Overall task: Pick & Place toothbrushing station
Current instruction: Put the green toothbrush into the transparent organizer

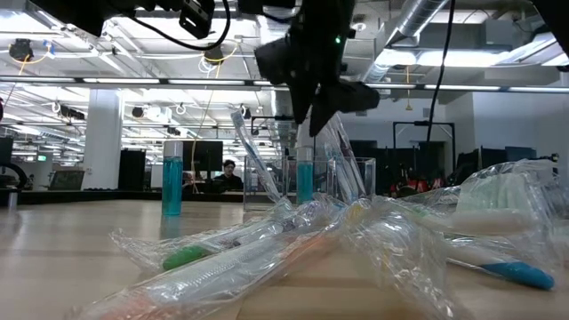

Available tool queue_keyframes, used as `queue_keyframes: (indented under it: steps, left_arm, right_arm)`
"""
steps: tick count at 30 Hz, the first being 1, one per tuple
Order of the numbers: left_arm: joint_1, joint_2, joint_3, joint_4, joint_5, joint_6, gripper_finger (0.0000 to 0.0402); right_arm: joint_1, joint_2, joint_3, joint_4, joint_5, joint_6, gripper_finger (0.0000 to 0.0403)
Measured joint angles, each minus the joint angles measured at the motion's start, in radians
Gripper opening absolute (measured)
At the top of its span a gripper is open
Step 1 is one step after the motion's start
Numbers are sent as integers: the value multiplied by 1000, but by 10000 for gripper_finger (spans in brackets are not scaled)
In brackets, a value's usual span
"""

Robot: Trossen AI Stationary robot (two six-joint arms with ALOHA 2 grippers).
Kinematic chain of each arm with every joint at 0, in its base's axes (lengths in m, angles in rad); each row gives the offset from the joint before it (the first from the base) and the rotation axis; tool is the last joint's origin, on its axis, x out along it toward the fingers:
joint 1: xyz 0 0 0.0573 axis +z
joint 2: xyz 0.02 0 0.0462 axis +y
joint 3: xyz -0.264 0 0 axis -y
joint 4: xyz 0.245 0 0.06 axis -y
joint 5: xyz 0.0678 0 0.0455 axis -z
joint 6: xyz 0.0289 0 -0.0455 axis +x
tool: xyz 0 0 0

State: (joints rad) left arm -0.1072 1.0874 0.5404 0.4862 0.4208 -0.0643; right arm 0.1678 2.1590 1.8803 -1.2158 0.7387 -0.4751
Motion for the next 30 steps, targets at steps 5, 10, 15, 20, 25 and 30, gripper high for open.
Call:
queue_keyframes:
  steps: [5,10,15,20,25,30]
  left_arm:
    - [0,0,0,0,0,0,7]
    - [0,0,0,0,0,0,7]
    - [0,0,0,-1,0,0,7]
    - [0,0,0,-3,0,-3,7]
    - [0,0,0,-12,0,-3,7]
    - [0,0,0,-16,0,-3,7]
  right_arm:
    - [2,-1,57,-32,-136,113,149]
    - [-7,-23,65,-20,-317,236,129]
    - [-14,-57,62,39,-411,284,103]
    - [-4,-92,64,77,-512,326,80]
    - [20,-102,62,43,-597,391,69]
    - [73,-102,61,27,-684,423,67]
